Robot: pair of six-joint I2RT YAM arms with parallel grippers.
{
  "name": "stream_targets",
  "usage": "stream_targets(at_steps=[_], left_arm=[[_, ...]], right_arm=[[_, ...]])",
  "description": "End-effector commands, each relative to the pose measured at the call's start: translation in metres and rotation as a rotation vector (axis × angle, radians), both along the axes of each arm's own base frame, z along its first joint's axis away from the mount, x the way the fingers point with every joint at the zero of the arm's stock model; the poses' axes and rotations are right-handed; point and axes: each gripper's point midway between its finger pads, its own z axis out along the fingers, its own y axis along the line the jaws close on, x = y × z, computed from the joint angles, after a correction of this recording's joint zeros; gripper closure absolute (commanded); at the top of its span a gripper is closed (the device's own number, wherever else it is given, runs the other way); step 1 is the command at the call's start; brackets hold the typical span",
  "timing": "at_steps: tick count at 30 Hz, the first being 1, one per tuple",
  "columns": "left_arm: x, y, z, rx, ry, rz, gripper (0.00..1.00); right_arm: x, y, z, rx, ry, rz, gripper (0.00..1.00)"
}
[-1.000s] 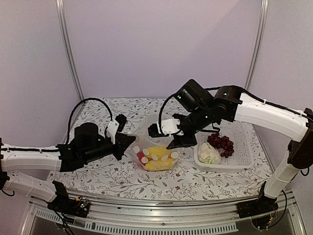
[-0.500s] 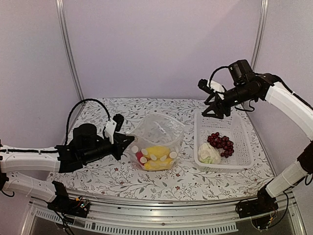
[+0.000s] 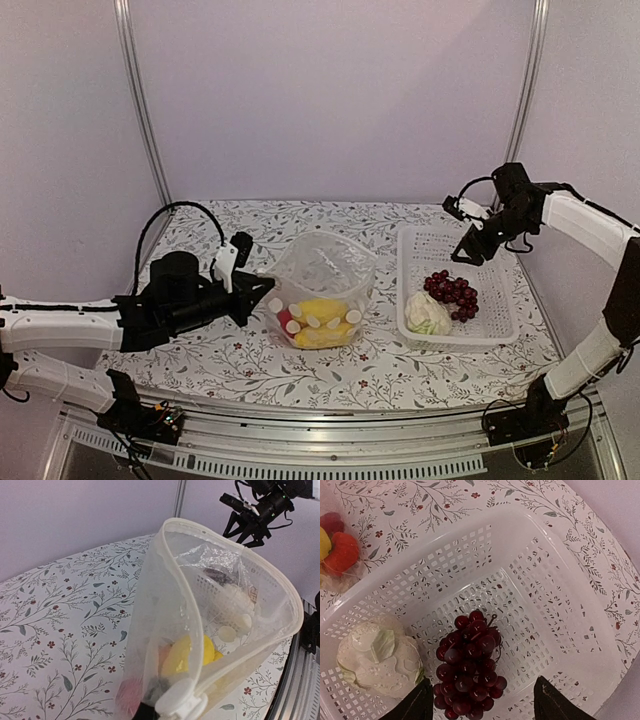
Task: Place the food in the zip-top bag and seal the zipper
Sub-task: Pick up the fake fruit from the bin.
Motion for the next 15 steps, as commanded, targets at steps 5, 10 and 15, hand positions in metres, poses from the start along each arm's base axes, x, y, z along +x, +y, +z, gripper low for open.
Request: stream_targets(at_steps=[5, 10, 15], left_arm=[[0.007, -0.001, 0.011, -0.027, 0.007, 0.020, 1.00], [0.008, -0.004, 0.011, -0.022, 0.011, 0.014, 1.00], [0.009, -0.005, 0.012, -0.018, 0.006, 0.013, 1.00]], right_arm=[[-0.004, -0.014, -0.074, -0.112, 0.136, 0.002, 0.33], [-0.002, -0.022, -0.094, -0.156, 0.148, -0.022, 0.31], [0.000, -0.025, -0.110, -0.179, 0.166, -0.036, 0.32]])
